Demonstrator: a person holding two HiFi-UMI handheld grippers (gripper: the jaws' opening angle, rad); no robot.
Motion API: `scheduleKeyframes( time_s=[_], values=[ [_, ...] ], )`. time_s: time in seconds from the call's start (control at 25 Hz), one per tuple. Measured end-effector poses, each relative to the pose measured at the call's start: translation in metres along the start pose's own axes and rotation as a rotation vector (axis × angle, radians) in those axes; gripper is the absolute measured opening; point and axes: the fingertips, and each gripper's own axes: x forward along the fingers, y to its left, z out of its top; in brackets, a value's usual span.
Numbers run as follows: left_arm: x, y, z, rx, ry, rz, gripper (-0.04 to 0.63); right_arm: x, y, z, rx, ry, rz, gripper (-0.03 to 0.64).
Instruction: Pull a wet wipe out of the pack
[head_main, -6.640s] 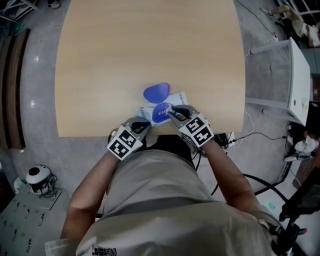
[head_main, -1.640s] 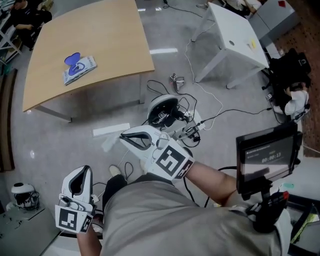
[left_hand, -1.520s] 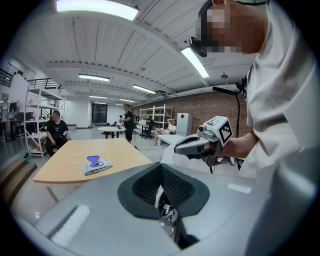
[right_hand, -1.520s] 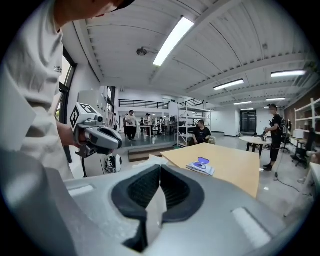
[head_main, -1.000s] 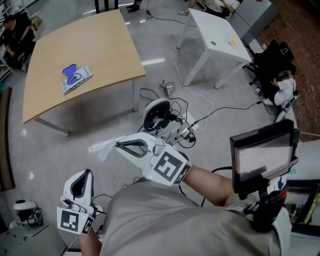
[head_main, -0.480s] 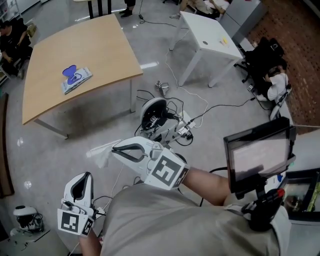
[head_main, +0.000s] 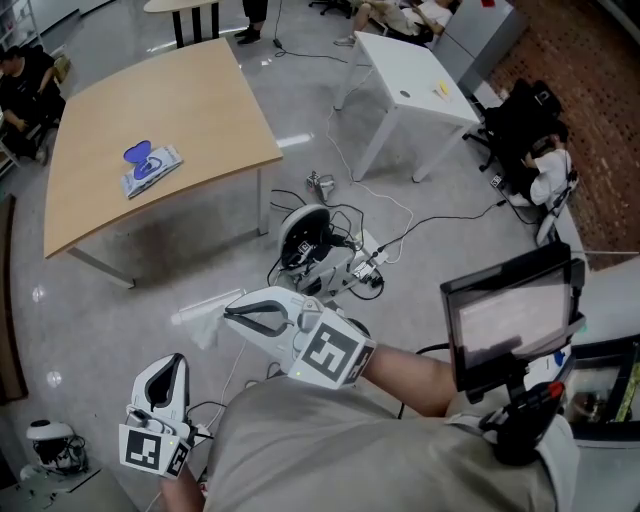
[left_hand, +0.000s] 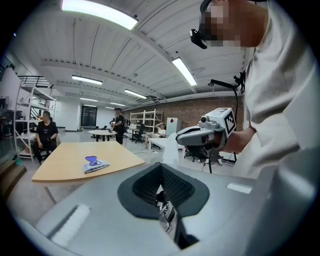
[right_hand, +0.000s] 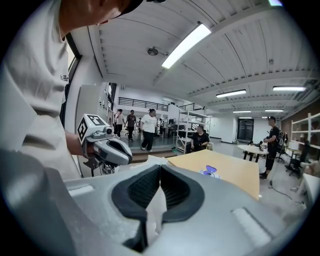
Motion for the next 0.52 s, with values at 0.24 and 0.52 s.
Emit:
scheduleKeyframes(
  time_s=[0.24,0.52],
  values=[
    [0.0018,-0.0036,-0.0037,0.002,-0.001,0.003,0.006,-0.0021,0.0006,-0.0029,-0.007,-0.002,0.005,0.008],
    [-0.0002,-0.0022,-0.0045,-0.007,-0.005,-0.002,0.006,-0.0011,0.0030,-0.0014,-0.017,0.006,0.004,0.006]
  ],
)
